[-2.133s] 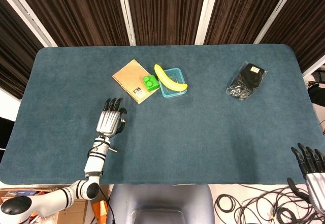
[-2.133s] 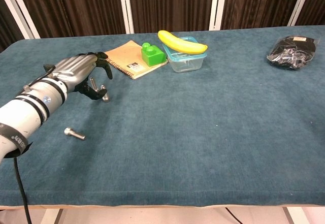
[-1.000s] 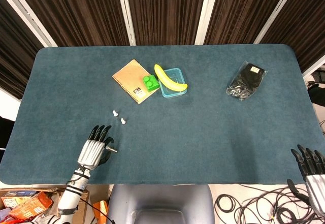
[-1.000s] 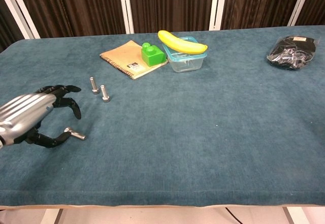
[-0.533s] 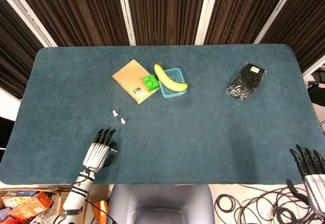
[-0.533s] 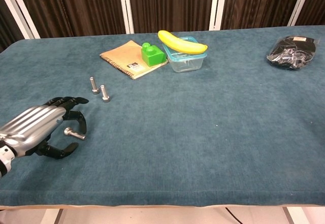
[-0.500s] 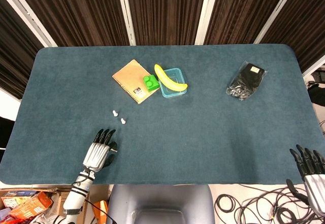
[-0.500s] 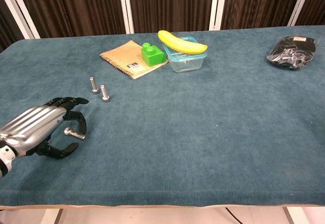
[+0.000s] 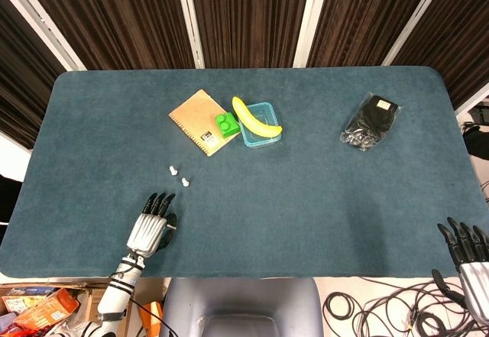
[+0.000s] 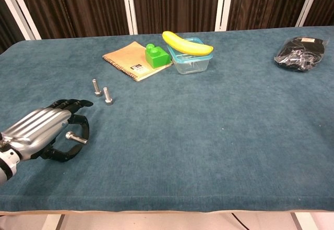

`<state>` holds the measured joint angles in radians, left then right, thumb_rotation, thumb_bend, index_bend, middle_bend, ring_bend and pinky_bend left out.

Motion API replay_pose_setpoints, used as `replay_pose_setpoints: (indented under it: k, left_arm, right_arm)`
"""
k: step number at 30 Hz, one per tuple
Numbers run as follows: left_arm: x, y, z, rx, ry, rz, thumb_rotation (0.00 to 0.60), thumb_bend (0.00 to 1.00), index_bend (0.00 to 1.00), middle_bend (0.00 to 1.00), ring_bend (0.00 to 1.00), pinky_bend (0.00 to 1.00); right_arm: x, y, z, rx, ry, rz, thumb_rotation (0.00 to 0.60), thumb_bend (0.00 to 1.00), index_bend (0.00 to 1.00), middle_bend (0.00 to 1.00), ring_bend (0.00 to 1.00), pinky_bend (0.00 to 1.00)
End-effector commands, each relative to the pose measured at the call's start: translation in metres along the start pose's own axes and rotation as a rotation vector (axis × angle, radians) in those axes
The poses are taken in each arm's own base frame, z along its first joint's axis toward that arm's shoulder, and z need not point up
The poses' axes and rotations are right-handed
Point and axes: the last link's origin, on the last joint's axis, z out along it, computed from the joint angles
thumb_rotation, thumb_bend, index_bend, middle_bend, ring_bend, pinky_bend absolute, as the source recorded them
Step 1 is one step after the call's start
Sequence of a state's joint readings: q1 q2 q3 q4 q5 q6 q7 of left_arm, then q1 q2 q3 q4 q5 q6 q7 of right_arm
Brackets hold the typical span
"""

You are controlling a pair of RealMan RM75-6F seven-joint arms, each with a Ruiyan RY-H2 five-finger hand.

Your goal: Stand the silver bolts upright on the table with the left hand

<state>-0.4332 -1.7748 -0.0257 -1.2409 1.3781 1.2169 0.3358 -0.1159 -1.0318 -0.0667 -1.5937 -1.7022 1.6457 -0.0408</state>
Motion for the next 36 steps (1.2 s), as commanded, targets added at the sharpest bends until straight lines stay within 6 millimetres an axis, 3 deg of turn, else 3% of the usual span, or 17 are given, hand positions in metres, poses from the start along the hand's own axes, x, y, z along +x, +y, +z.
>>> replay_pose_setpoints:
  k: [1,9,29,36]
  left_arm:
    - [0.000,0.000,0.000,-0.001,-0.002,0.001,0.600,0.37,0.53,0.07,0.00,0.00]
    - [0.003,0.002,0.000,-0.005,0.011,-0.018,0.600,0.38,0.59,0.07,0.00,0.00]
    - [0.034,-0.009,0.007,0.038,0.060,-0.140,0.600,0.38,0.57,0.07,0.00,0.00]
    - [0.037,-0.016,0.012,0.064,0.054,-0.160,0.600,0.38,0.56,0.07,0.00,0.00]
  right_arm:
    - [0.000,0.000,0.000,0.000,-0.001,0.000,0.600,0.29,0.00,0.00,0.00,0.04]
    - [0.000,0.000,0.000,0.002,-0.001,-0.002,0.600,0.29,0.00,0.00,0.00,0.04]
    - [-0.001,-0.001,0.000,0.000,-0.004,-0.005,0.600,0.29,0.00,0.00,0.00,0.04]
    - [-0.002,-0.001,0.001,-0.001,-0.005,-0.006,0.600,0.29,0.00,0.00,0.00,0.04]
